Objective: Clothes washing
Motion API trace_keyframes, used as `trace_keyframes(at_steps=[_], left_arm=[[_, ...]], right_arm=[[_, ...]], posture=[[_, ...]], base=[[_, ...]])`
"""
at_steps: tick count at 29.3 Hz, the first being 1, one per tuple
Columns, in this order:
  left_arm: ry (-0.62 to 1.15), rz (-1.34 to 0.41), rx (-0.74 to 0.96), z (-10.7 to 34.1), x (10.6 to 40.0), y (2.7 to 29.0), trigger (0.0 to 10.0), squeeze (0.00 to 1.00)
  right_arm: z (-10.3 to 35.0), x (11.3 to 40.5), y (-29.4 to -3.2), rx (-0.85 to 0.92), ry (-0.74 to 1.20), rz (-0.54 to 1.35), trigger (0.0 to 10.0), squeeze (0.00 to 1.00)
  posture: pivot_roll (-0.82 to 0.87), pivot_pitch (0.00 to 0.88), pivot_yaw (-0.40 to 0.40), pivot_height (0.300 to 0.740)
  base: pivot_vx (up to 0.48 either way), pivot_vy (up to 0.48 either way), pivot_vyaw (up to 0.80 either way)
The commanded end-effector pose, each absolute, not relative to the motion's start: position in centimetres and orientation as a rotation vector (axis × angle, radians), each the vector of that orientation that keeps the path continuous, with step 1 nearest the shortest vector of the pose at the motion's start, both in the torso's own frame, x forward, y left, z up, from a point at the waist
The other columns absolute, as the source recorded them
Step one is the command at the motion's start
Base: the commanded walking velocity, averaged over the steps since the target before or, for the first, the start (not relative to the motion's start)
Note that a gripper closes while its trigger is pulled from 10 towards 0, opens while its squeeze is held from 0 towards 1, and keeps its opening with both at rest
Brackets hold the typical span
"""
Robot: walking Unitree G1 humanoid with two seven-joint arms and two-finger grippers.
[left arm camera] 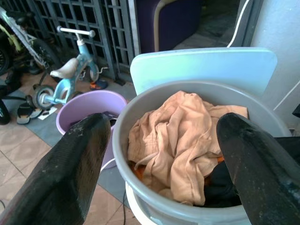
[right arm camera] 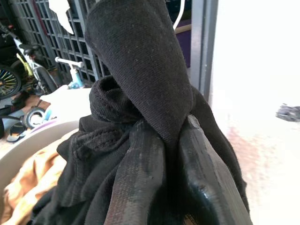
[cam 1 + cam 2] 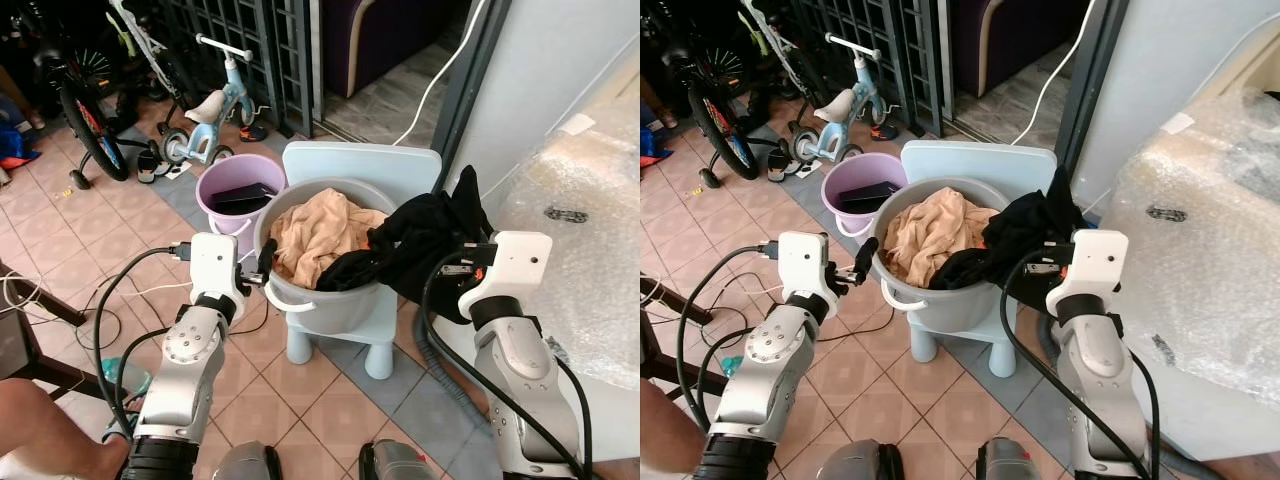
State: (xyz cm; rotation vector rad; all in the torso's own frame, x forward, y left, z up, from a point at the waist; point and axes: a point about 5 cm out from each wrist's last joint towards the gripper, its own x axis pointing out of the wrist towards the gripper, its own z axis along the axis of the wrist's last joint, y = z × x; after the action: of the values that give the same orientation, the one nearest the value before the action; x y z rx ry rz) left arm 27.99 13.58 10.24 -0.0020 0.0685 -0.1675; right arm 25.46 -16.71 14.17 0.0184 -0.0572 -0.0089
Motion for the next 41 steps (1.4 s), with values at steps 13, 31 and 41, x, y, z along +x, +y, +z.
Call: trace_keyframes(at_steps=[13, 31, 41], left_arm=[[0.084, -0.157, -0.024, 9.9, 27.7, 12.9, 10.0, 0.0], [0.12, -0.154, -0.043, 9.3, 27.2, 13.4, 10.0, 0.0], [0.095, -0.184, -0.066, 9.9, 28.3, 12.9, 10.0, 0.0]], right_arm=[[14.9, 25.4, -17.1, -0.004, -0.102, -0.016, 10.0, 0.0], [14.1, 25.0, -16.9, -0.019, -0.077, 0.01, 10.0, 0.0], [14.6, 26.2, -16.9, -0.059, -0.106, 0.034, 10.0, 0.0]], posture=[[-0.11, 0.093, 0.078, 0.74], [-0.12, 0.044, 0.074, 0.74], [-0.12, 0.0, 0.066, 0.74]], base=[[0.0, -0.165, -0.62], [0.0, 0.0, 0.0], [0.0, 0.0, 0.0]])
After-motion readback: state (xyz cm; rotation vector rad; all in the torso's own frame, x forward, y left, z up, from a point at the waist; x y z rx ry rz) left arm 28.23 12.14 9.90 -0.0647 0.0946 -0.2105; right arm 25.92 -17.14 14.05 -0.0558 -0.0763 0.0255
